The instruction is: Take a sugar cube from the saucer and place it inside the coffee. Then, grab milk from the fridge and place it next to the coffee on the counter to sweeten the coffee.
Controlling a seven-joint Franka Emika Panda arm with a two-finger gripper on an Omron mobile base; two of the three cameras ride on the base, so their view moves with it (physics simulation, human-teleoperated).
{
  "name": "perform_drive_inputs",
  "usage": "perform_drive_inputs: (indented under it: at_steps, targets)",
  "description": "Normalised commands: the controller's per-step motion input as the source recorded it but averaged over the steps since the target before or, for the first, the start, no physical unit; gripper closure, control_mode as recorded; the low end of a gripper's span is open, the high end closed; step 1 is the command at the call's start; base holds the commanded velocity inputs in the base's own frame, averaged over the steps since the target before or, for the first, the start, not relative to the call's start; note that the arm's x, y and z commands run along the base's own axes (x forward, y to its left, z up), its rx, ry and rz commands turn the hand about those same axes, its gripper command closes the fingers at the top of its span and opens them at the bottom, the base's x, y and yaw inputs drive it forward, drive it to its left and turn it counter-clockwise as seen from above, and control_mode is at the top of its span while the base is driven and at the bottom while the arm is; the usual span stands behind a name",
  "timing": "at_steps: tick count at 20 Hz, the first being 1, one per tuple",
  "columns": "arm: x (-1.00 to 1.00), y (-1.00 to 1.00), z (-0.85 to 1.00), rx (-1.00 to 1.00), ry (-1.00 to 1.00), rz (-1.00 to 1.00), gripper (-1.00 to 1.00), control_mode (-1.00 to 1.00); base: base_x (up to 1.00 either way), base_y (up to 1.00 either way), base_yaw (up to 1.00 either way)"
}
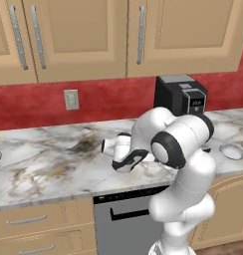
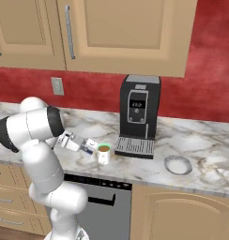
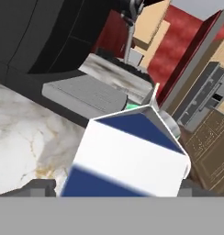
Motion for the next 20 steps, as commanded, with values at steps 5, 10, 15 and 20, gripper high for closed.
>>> perform_drive_inputs:
  at_steps: [5, 10, 15, 20]
  targets:
    - [0.0, 0.11, 0.03, 0.0, -0.06, -0.1, -1.0, -1.0, 0.0, 0.0, 0.0]
    - [0.0, 0.6, 0.17, 0.0, -0.08, -0.18, -1.0, -1.0, 0.0, 0.0, 0.0]
    - [-0.01, 0.76, 0.17, 0.0, -0.11, -0.18, -1.0, -1.0, 0.0, 0.0, 0.0]
    - [-0.24, 0.63, 0.34, -0.04, -0.22, -0.15, -1.0, -1.0, 0.0, 0.0, 0.0]
